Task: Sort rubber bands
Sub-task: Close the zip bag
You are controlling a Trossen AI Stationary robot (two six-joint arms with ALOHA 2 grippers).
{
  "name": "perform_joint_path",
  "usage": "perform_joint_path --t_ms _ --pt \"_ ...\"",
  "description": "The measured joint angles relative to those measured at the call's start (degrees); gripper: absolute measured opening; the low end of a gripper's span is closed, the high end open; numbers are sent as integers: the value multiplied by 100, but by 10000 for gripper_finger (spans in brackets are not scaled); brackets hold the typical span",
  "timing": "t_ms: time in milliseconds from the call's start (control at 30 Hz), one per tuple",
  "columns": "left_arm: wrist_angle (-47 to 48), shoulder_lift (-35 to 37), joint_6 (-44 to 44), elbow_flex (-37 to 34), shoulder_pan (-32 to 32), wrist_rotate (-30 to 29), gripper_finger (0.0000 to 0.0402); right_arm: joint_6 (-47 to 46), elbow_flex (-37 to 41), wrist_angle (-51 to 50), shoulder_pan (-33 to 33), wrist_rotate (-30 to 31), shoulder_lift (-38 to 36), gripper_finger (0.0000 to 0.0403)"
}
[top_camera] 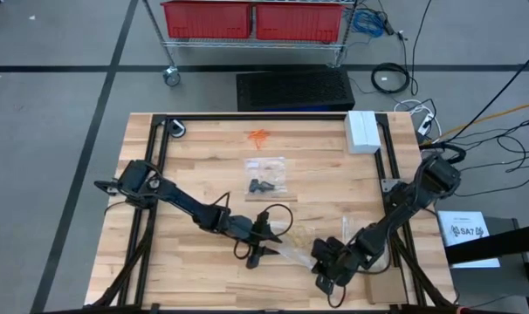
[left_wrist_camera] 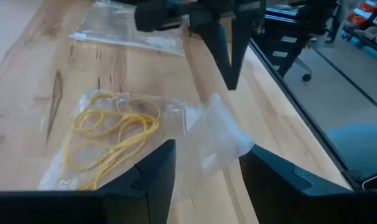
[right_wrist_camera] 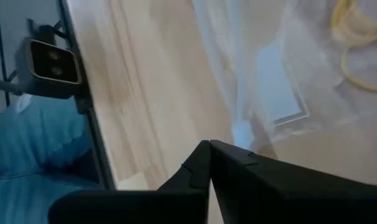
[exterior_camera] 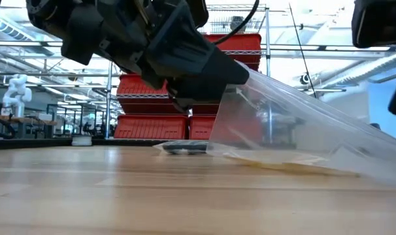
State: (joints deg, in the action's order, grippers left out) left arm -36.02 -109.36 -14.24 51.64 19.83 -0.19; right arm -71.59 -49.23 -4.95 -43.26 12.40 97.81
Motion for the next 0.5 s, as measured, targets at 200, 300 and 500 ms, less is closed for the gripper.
perform_joint_path --t_ms 200,300,500 --pt "38 0 123 0 -34 0 181 -131 -9 243 139 -54 514 0" --pt "59 0 182 0 -47 4 181 -297 -35 8 218 66 538 0" --pt "420 196 548 -7 -45 76 181 -323 -10 -808 395 651 280 0"
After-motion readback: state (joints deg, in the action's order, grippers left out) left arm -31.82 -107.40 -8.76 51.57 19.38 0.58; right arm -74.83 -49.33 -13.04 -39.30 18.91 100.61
